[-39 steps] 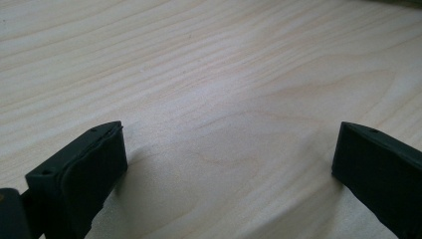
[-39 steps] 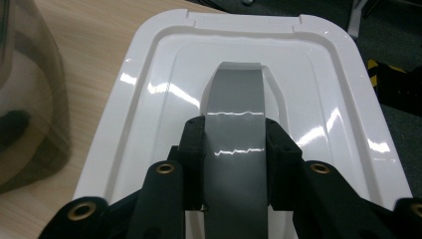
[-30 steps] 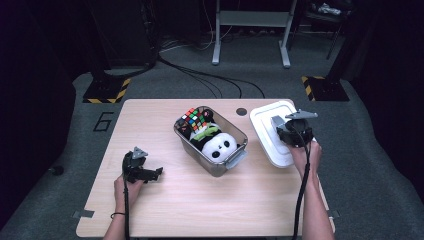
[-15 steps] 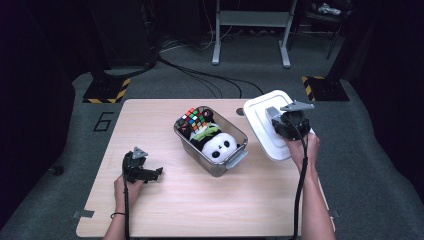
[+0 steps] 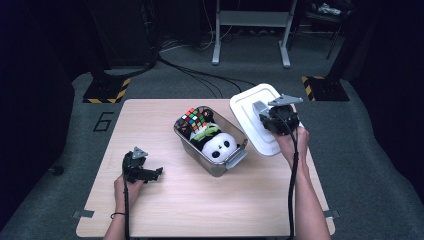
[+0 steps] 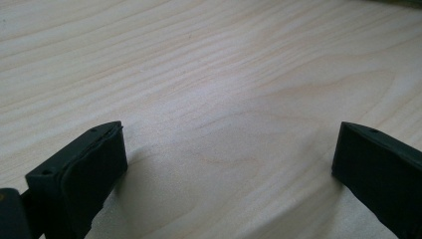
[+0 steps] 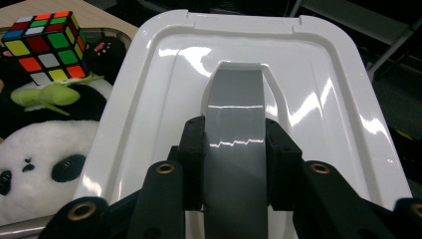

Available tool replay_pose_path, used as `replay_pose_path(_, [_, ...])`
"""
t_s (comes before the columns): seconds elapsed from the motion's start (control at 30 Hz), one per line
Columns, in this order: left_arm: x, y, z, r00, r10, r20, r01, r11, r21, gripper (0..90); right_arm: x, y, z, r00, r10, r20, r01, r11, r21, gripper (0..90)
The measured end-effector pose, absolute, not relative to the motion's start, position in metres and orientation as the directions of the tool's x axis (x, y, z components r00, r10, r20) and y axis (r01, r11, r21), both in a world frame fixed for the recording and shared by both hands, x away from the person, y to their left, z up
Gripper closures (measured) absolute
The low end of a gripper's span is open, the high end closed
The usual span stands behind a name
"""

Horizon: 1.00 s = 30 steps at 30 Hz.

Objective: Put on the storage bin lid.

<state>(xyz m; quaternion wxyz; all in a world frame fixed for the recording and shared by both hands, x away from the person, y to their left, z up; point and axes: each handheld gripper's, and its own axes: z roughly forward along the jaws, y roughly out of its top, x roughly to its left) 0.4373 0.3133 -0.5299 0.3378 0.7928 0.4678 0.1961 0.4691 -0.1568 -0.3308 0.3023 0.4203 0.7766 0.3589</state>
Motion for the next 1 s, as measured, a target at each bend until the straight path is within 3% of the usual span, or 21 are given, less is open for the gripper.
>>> replay_pose_path(1.0, [0.437,0.314,-0.530,0.491,0.871,-0.002,0.609,-0.341,0.716,0.6,0.478,-0.089,-0.332,-0.597,0.791,-0.134,0.386,0.430,0.816,66.9])
